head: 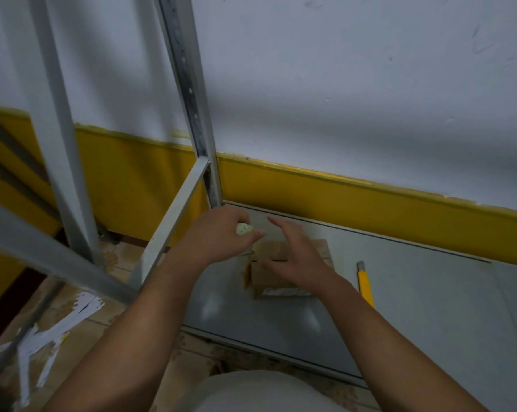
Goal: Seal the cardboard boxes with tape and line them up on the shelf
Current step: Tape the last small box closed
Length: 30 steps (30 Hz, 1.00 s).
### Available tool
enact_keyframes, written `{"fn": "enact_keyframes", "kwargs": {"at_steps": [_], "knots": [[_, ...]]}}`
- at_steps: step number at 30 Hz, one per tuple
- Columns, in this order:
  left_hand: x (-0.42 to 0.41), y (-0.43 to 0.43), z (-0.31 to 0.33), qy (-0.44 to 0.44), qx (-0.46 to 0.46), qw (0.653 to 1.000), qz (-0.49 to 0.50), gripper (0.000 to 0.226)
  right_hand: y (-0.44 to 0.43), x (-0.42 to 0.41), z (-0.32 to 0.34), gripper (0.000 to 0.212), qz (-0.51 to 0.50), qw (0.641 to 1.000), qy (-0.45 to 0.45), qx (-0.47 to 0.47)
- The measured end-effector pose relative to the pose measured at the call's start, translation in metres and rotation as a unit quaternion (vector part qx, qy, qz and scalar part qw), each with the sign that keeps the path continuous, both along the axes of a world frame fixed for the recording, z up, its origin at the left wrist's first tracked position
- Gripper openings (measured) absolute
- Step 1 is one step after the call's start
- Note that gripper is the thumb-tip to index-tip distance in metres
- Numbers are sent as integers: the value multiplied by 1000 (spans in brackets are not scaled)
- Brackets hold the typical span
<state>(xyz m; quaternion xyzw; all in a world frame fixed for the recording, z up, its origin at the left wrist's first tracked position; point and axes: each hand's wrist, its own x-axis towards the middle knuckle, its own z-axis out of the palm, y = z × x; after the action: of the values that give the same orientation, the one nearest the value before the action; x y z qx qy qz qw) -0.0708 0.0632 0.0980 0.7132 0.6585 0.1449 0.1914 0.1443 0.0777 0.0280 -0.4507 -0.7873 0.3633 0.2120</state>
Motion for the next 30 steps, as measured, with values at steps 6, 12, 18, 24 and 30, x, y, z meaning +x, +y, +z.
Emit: {"fn": "enact_keyframes", "kwargs": {"at_steps": [6,12,18,24,30], "knots": [[5,-1,1,-47,67,997,15,30,20,-30,9,50,-17,998,63,14],[6,-29,-3,-327,309,873,189,11,24,-25,10,51,-37,994,101,17],[24,-73,-106,-527,-28,737,421,20,24,-24,18,42,-107,979,165,-51],[42,-67,-112,-507,-166,814,229,29,21,-24,24,40,-118,975,181,-61],[53,-66,-106,-543,-203,794,185,30,19,-21,18,40,-122,972,190,-71]]}}
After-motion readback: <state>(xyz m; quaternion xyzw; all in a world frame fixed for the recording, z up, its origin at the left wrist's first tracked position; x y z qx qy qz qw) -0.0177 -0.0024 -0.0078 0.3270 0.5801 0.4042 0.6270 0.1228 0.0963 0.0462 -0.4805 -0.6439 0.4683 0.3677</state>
